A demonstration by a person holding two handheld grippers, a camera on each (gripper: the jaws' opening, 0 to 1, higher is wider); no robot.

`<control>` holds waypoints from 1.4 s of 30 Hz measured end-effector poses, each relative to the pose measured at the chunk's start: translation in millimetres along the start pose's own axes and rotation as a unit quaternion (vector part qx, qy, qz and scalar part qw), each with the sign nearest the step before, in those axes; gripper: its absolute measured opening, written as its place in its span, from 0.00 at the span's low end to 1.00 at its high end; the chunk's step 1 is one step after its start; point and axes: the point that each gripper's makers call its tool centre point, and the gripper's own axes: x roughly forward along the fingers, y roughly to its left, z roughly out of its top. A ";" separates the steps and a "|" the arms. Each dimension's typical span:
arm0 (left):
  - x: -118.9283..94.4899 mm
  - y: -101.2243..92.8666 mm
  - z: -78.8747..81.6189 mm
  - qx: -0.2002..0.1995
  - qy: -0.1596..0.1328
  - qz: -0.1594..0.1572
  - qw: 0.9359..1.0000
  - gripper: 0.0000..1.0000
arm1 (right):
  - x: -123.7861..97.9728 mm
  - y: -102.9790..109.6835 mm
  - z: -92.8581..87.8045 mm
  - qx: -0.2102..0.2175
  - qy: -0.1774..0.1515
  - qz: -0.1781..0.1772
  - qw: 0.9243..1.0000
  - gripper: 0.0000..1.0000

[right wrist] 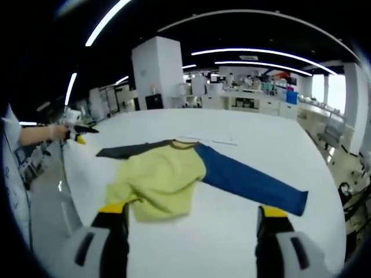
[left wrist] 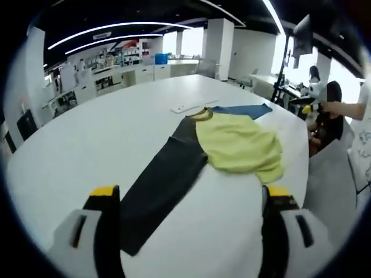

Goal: Fold the garment on the visible template until the final outline fits inside the template.

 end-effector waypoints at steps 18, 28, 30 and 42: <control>36.2 -123.0 -2.8 0.018 -0.013 -0.069 0.997 0.95 | -11.0 30.8 -8.4 -0.040 0.006 0.039 0.998 0.91; 62.2 -163.9 -18.2 0.001 0.000 -0.093 0.996 0.84 | -16.7 37.4 -16.4 -0.057 0.017 0.056 0.997 0.90; 69.3 -164.1 -25.6 -0.002 0.001 -0.093 0.996 0.76 | -20.7 38.7 -18.9 -0.062 0.019 0.059 0.996 0.90; 91.7 -168.1 -33.9 -0.017 0.007 -0.044 0.999 0.57 | -32.9 20.6 -33.1 -0.031 0.017 0.065 0.997 0.90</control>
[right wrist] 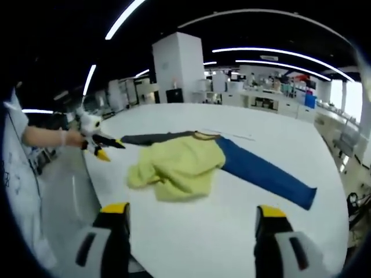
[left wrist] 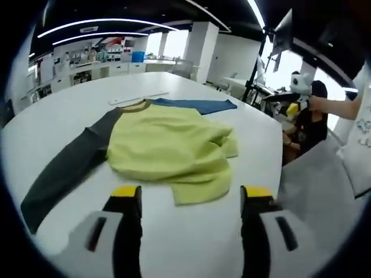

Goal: Fold the garment on the visible template until the final outline fits inside the template.

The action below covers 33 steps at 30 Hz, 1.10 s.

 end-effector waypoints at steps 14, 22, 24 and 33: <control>31.6 5.0 -23.2 -0.019 0.026 0.023 0.999 0.23 | -17.1 -6.7 -18.0 0.020 0.003 -0.009 1.000 0.90; 43.5 6.9 -40.1 -0.033 0.055 0.026 0.998 0.21 | -26.7 -7.2 -26.4 0.037 0.001 -0.015 0.999 0.90; 43.4 5.5 -38.3 -0.035 0.053 0.024 0.998 0.20 | -29.2 -9.0 -28.1 0.040 0.000 -0.018 0.999 0.90; 45.9 11.1 -43.3 -0.070 0.049 0.032 0.996 0.02 | -31.9 -11.3 -33.8 0.050 0.000 -0.025 0.998 0.90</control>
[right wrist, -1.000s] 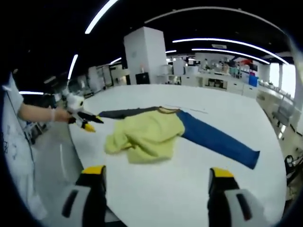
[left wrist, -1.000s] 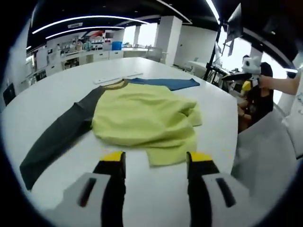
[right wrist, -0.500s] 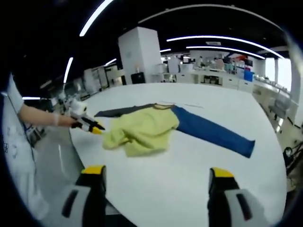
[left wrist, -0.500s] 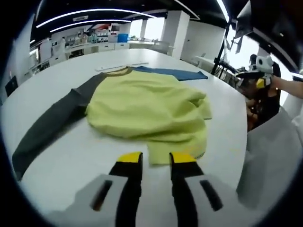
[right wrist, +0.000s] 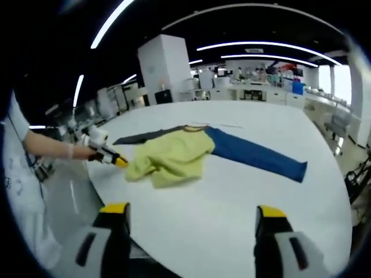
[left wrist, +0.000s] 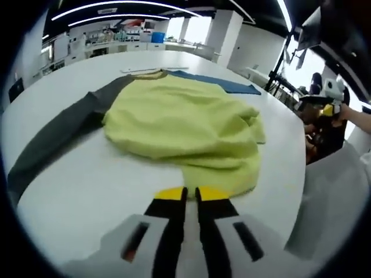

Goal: Fold the garment on the visible template until the final outline fits inside the template.

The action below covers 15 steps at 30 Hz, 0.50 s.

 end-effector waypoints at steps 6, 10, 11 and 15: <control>-6.2 -2.0 -5.8 -0.046 -0.005 0.001 0.999 0.00 | 5.0 7.6 2.6 0.004 -0.004 0.005 1.000 0.89; -26.6 -12.2 0.6 -0.078 -0.027 -0.001 0.997 0.00 | 9.7 15.6 2.7 0.006 -0.002 0.017 1.000 0.84; -31.4 -13.3 0.9 -0.083 -0.029 0.000 0.996 0.00 | 11.0 18.1 2.5 0.010 -0.002 0.021 1.000 0.81; -51.2 -11.5 -0.2 -0.108 -0.039 0.006 0.993 0.00 | 20.0 24.8 -1.3 0.006 0.005 0.027 1.000 0.79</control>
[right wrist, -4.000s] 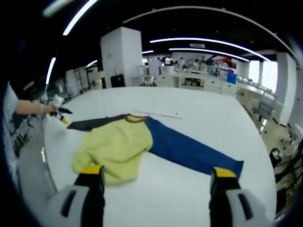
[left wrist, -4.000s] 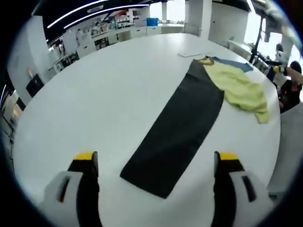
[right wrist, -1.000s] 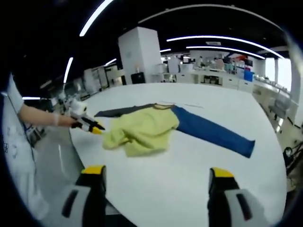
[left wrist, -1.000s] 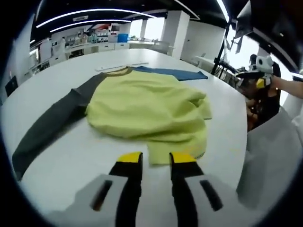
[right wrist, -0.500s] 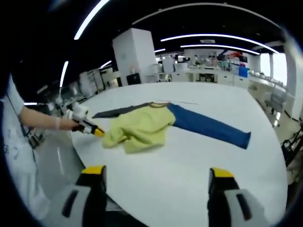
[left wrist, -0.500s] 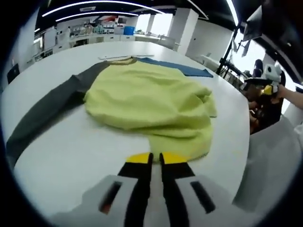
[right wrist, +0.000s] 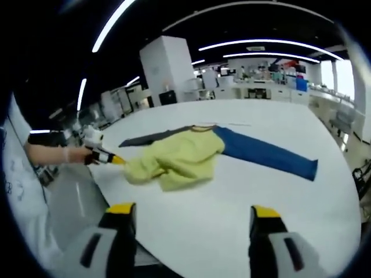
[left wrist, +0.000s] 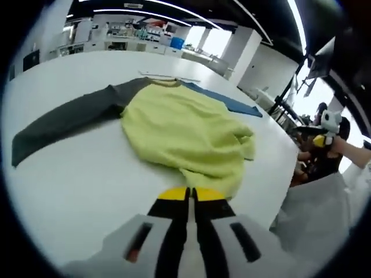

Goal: Fold the garment on the visible template until the final outline fits inside the template.

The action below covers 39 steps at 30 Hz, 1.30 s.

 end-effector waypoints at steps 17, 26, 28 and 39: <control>-40.5 -2.1 -15.6 -0.017 0.031 0.043 0.998 0.00 | 86.5 36.4 -13.4 0.086 0.030 0.030 0.995 0.57; -43.8 6.8 -19.1 -0.030 0.034 0.043 0.998 0.00 | 130.6 29.9 -15.3 0.184 0.043 0.006 0.982 0.38; -44.0 15.2 -23.0 -0.021 0.040 0.053 0.998 0.00 | 138.3 28.3 -13.8 0.187 0.040 0.001 0.982 0.34; -45.0 18.1 -26.0 -0.036 0.031 0.041 0.998 0.00 | 167.5 36.2 -14.8 0.253 0.051 0.007 0.966 0.21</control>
